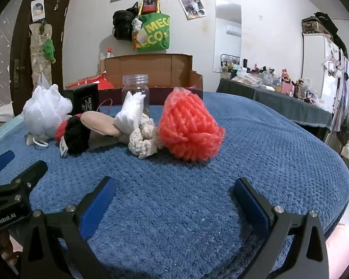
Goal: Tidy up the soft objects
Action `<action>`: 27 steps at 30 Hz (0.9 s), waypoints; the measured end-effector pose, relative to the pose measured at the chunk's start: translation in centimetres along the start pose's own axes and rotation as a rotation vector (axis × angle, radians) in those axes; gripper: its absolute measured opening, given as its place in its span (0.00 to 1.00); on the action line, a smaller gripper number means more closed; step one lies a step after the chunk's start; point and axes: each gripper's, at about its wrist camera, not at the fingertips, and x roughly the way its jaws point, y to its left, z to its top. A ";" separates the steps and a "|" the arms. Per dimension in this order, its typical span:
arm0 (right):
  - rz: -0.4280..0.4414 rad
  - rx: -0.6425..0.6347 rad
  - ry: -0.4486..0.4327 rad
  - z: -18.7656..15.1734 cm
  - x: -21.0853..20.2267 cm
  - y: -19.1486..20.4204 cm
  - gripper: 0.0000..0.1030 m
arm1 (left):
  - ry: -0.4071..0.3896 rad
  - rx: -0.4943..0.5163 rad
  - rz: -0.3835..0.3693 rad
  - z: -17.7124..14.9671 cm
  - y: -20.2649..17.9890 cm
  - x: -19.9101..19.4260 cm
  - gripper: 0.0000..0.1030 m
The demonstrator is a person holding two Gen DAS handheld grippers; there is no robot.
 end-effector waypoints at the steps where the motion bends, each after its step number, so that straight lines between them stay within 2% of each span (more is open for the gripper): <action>1: 0.000 0.000 0.000 0.0 0.0 0.0 1.00 | 0.001 0.002 0.001 0.0 0.0 0.0 1.00; 27: -0.002 -0.005 0.007 0.0 0.0 0.1 1.00 | 0.005 0.004 0.002 0.0 0.0 0.0 1.00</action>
